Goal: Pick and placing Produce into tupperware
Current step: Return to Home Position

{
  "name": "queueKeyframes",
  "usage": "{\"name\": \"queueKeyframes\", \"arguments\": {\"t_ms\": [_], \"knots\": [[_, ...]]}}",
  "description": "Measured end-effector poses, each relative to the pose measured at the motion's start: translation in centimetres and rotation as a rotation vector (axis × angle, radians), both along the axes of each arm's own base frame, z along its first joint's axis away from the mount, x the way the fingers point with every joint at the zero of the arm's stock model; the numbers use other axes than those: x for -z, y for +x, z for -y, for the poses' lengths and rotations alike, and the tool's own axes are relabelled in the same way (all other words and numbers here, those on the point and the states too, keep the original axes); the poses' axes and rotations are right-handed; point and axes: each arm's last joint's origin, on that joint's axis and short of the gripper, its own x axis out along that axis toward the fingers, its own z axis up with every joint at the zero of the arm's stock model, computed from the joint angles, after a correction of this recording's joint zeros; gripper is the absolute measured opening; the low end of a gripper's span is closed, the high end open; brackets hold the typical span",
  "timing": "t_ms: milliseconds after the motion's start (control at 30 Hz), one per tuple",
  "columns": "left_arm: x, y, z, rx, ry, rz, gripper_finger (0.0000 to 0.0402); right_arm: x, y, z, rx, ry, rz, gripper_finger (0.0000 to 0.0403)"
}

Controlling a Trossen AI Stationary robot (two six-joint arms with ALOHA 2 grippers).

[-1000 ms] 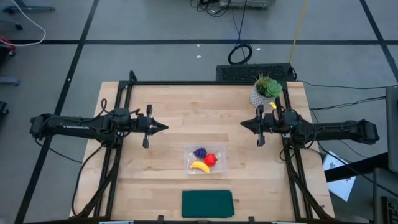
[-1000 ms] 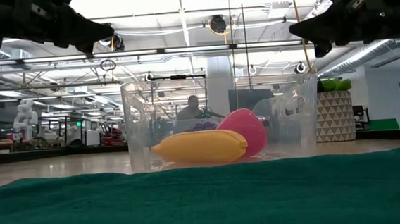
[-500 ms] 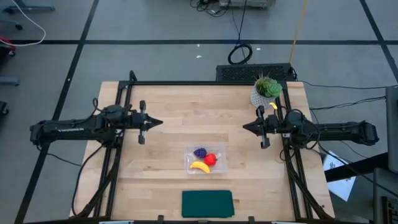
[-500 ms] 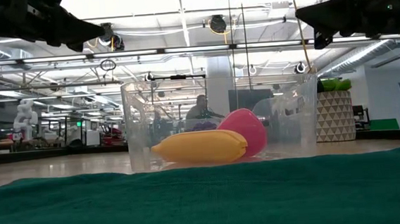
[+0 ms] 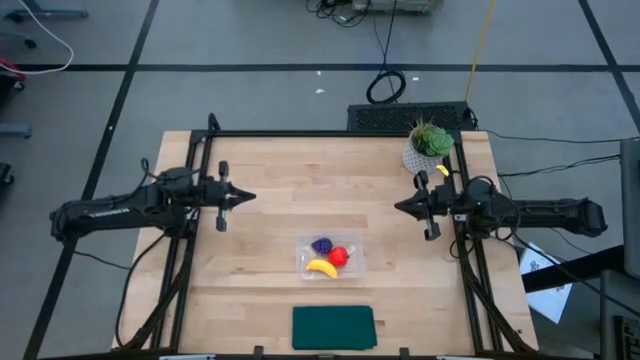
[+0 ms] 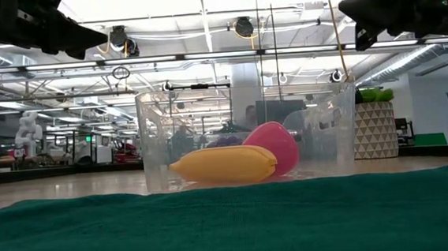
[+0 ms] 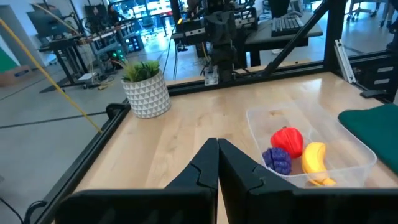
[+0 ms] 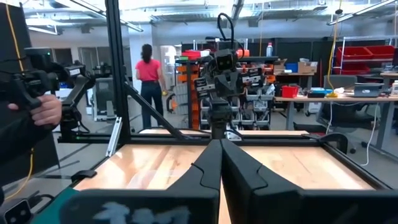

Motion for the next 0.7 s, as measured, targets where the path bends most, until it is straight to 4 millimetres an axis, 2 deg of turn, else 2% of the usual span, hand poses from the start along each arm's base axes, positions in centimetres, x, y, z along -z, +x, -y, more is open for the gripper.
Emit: {"name": "queueKeyframes", "arguments": {"t_ms": [700], "knots": [[0.59,-0.88,0.22,0.018,-0.025,-0.061,0.0005,0.02,-1.0,-0.15,-0.003,0.016,-0.012,0.0]]}}
